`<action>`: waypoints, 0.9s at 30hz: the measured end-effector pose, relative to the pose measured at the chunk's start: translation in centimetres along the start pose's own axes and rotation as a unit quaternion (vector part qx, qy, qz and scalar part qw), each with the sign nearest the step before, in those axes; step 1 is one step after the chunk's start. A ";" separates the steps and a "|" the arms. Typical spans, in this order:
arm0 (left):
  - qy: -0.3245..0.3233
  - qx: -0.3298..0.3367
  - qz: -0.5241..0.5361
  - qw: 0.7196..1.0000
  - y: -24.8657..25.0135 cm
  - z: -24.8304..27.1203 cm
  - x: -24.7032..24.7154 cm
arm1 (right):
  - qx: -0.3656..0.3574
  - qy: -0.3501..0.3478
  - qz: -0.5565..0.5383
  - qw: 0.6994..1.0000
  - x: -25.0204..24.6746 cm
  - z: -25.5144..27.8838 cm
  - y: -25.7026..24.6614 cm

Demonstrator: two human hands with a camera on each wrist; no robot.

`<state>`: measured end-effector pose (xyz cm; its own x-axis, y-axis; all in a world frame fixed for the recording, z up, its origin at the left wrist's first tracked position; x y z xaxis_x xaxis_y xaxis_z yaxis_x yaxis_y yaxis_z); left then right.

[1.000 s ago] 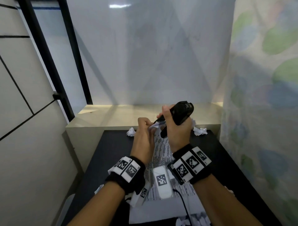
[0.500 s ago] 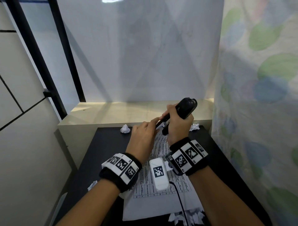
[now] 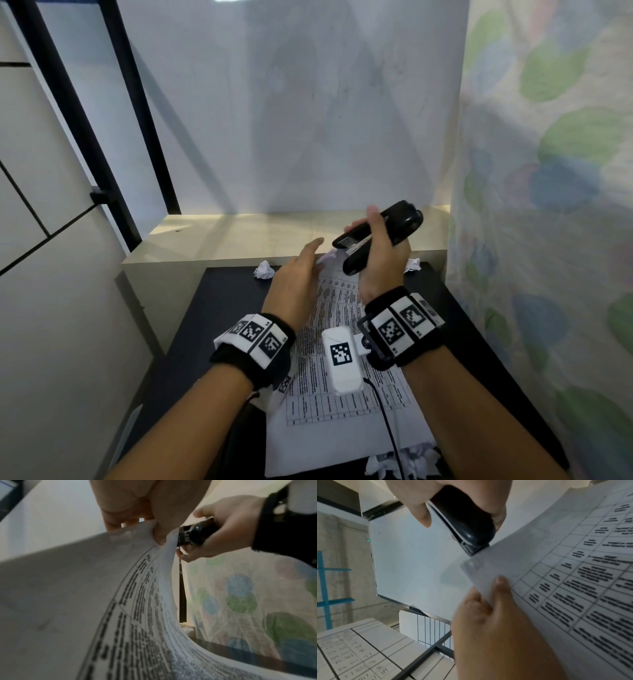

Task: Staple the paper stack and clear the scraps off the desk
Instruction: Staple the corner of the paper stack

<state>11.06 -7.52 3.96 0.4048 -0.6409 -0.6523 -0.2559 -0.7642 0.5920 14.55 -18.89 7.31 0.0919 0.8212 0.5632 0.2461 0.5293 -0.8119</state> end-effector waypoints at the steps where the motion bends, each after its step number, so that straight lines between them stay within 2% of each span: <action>1: 0.011 -0.015 0.021 1.000 -0.3 -0.1 -0.2 | -0.002 0.004 -0.016 1.000 -0.4 -0.3 -0.3; 5: 0.052 -0.084 0.088 0.991 -1.8 -0.9 -1.3 | 0.031 0.008 -0.043 0.999 -3.7 -2.5 -1.7; 6: 0.072 -0.081 0.098 0.989 -2.0 -1.2 -1.8 | 0.041 0.013 -0.005 0.999 -4.7 -3.1 -2.2; 8: 0.109 -0.076 0.117 0.984 -2.3 -1.7 -2.9 | 0.047 0.020 0.174 0.983 -7.1 -4.4 -2.8; 10: 0.125 -0.079 0.129 0.981 -2.2 -2.1 -3.7 | 0.047 -0.003 0.389 0.920 -9.7 -5.6 -3.1; 12: 0.130 -0.077 0.138 0.979 -1.9 -2.3 -4.3 | 0.060 -0.042 0.553 0.830 -12.2 -6.3 -2.8; 16: 0.150 -0.061 0.154 0.975 -0.9 -2.6 -5.8 | 0.114 -0.117 0.753 0.638 -15.5 -6.2 -1.7; 18: 0.158 -0.049 0.168 0.972 -0.3 -2.6 -6.6 | 0.121 -0.135 0.801 0.570 -16.3 -5.8 -1.1; 20: 0.168 -0.035 0.178 0.969 0.4 -2.6 -7.4 | 0.127 -0.147 0.823 0.534 -16.7 -5.5 -0.4; 22: 0.174 -0.026 0.192 0.966 1.1 -2.6 -8.2 | 0.140 -0.157 0.833 0.511 -16.8 -5.2 0.1; 24: 0.179 -0.023 0.211 0.961 1.7 -2.7 -9.0 | 0.149 -0.162 0.838 0.498 -16.8 -5.2 0.5; 27: 0.187 -0.004 0.232 0.955 2.5 -3.1 -10.3 | 0.158 -0.166 0.836 0.499 -16.7 -5.4 1.0</action>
<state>8.92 -2.59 13.64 0.5349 -0.8382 -0.1058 -0.4767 -0.4029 0.7813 18.44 -33.24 -2.05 -0.2640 0.1345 -0.9551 -0.0749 -0.9901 -0.1187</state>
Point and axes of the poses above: each hand's wrist, its own z-axis away from the middle knuckle, its own x-axis out of the palm, y = z × x, the point moved 3 cm from there along -z, towards the middle knuckle, and after that the axes turned 5 degrees about z, right-handed, at the moved point
